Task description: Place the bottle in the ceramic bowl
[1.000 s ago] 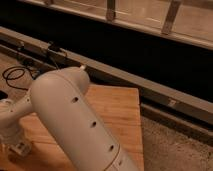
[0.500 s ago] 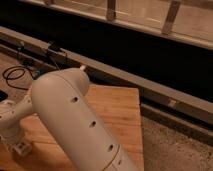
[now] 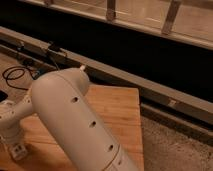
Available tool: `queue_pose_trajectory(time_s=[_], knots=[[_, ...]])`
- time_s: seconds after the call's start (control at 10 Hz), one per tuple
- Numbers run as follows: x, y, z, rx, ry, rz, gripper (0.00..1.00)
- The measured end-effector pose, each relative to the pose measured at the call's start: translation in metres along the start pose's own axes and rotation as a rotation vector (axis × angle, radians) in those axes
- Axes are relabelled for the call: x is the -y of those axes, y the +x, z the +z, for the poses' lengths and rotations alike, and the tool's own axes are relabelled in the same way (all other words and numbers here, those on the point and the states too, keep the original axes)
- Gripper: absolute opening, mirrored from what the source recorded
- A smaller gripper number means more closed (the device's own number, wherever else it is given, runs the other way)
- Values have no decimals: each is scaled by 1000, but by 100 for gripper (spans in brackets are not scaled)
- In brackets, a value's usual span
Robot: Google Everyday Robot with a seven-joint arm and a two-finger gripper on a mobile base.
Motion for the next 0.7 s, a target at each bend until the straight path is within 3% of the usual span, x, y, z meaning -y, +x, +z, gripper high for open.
queue_pose_trajectory(time_s=[0.2, 0.4, 0.7], knots=[[0, 1, -2, 4, 4, 0, 0], [7, 5, -17, 53, 26, 13, 0], [6, 5, -18, 57, 27, 10, 0]])
